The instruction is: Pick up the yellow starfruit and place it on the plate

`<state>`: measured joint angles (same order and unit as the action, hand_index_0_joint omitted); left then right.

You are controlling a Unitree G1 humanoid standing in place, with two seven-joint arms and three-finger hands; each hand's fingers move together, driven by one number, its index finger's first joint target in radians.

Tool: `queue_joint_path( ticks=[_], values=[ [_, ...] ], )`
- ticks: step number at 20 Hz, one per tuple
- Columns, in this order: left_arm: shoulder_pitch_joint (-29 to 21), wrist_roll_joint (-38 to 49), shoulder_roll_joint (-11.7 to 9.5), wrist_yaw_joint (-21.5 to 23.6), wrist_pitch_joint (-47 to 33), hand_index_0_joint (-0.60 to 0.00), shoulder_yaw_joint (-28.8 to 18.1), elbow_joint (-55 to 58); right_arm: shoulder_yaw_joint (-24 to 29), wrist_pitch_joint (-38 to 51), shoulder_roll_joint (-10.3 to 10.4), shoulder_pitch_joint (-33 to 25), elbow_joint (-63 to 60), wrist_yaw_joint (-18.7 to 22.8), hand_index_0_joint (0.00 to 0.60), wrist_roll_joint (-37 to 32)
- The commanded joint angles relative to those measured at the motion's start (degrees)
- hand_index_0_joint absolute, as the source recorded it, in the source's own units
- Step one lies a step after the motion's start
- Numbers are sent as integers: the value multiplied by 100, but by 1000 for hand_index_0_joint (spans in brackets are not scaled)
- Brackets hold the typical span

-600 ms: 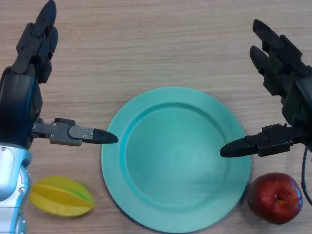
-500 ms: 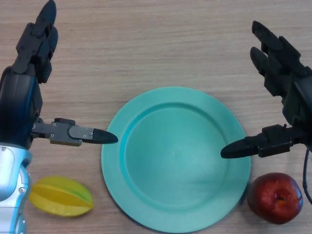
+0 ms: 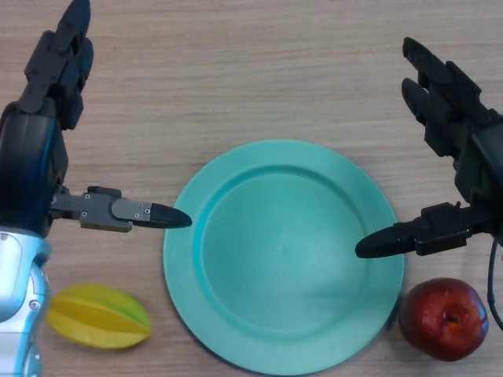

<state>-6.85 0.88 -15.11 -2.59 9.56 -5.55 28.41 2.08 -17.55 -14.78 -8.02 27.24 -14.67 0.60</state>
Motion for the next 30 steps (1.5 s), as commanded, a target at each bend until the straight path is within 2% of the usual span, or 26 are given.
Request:
queue_joint_path(
  ticks=[1,4,5,6,8,9,11,13,15,21,23,25,30],
  values=[
    [54,-11,-142,132,-441,0,-491,630,85,925,-47,-121,287,-26,0,-12],
    [511,-122,-90,-289,-321,0,-603,1093,69,1139,-48,-190,92,-2,0,70],
    [762,-128,-79,-745,-13,0,-696,1455,69,1191,-51,-223,-8,-23,0,66],
    [861,-181,-77,-989,76,0,-753,1597,63,1200,-52,-246,-52,-23,0,68],
    [1074,-321,-59,-1583,30,0,-984,1755,54,1180,-52,-285,-119,-48,0,45],
    [1200,-349,-76,-2023,46,0,-1146,1816,44,1170,-46,-306,-154,-33,0,45],
    [1431,-388,-8,-2666,-272,0,-1390,1774,6,1237,-30,-316,-241,2,0,85],
    [1641,-368,134,-2912,-782,0,-1665,1620,-30,1225,1,-359,-350,2,0,51],
    [1842,-771,205,-3082,-1802,0,-1842,1140,-46,1104,19,-403,-375,-1,0,-58],
    [2022,-1826,135,-3217,-3549,0,-2275,-118,-57,1085,44,-478,-456,143,0,-93],
    [2021,-2239,86,-3144,-3900,0,-2303,-525,-27,1038,54,-518,-414,230,0,-166],
    [2019,-2759,32,-2825,-4192,0,-2289,-978,-8,1000,43,-545,-366,279,0,-249],
    [1955,-3169,-65,-2491,-4028,0,-1946,-1321,-15,1022,31,-560,-368,346,0,-267]
  ],
)
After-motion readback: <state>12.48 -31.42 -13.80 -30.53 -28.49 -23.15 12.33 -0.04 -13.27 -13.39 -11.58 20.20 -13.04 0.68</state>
